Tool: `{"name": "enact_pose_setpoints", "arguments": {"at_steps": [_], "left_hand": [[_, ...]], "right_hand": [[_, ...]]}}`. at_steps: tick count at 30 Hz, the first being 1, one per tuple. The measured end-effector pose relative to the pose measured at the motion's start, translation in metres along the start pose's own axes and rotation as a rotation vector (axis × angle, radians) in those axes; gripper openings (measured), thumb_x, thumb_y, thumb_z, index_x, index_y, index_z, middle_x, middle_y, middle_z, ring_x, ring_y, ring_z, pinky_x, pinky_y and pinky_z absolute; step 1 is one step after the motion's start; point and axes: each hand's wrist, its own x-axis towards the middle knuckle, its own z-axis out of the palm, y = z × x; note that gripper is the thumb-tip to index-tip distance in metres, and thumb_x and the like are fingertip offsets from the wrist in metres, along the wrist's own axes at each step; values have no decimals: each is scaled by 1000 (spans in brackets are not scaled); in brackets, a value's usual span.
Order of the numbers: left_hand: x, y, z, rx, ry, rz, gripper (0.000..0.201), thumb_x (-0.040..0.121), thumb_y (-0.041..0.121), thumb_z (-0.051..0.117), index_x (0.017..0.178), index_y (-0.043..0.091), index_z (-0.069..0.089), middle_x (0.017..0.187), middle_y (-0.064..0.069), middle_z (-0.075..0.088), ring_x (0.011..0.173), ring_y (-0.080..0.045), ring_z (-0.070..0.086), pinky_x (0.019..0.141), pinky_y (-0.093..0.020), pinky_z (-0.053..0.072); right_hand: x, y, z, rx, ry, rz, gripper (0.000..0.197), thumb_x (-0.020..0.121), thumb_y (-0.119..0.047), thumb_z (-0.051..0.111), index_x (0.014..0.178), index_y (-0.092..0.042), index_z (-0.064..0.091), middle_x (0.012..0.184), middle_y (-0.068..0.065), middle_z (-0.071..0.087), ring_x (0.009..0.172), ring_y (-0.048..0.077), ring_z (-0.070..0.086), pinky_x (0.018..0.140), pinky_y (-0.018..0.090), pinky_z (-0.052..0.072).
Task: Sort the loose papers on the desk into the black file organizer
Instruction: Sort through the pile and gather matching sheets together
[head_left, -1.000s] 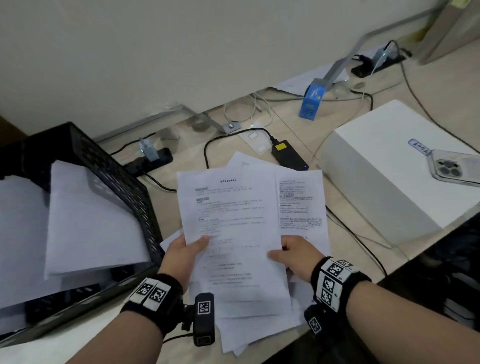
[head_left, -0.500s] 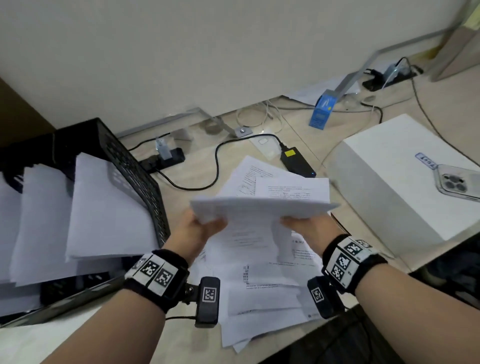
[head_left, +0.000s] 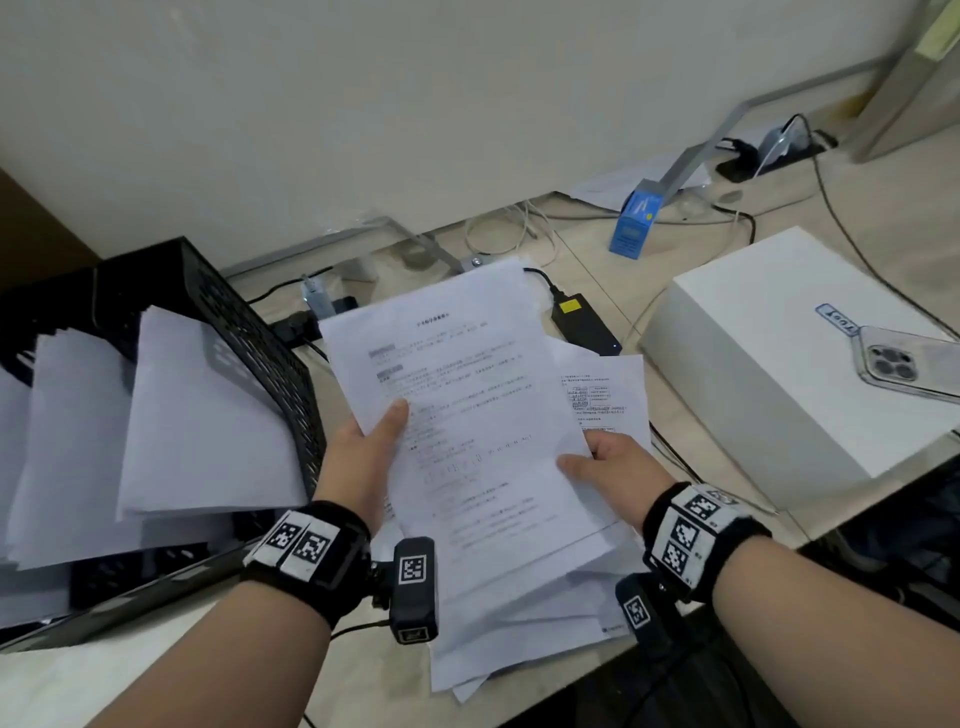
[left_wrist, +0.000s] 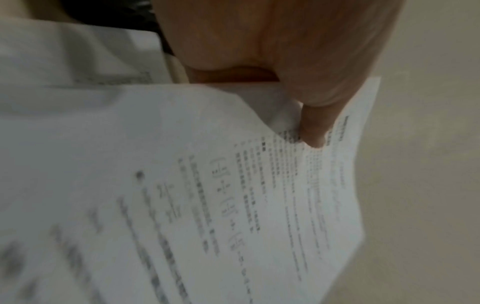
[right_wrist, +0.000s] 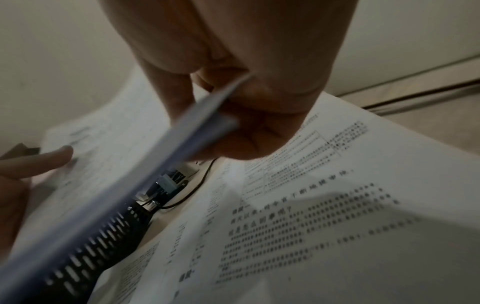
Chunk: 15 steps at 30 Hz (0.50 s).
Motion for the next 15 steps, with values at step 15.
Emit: {"name": "enact_pose_setpoints", "arguments": {"at_steps": [15], "left_hand": [[-29,-41,-27,265,-133,-192,25,93,1,65,115,9,71,106,-11,78,98,-33,75,92,-50,57]], "right_hand": [[6,25,20,153,-14,131,13,94,-23,67,105,-16,69,91,4,78,70,19,73,60,30,55]]}}
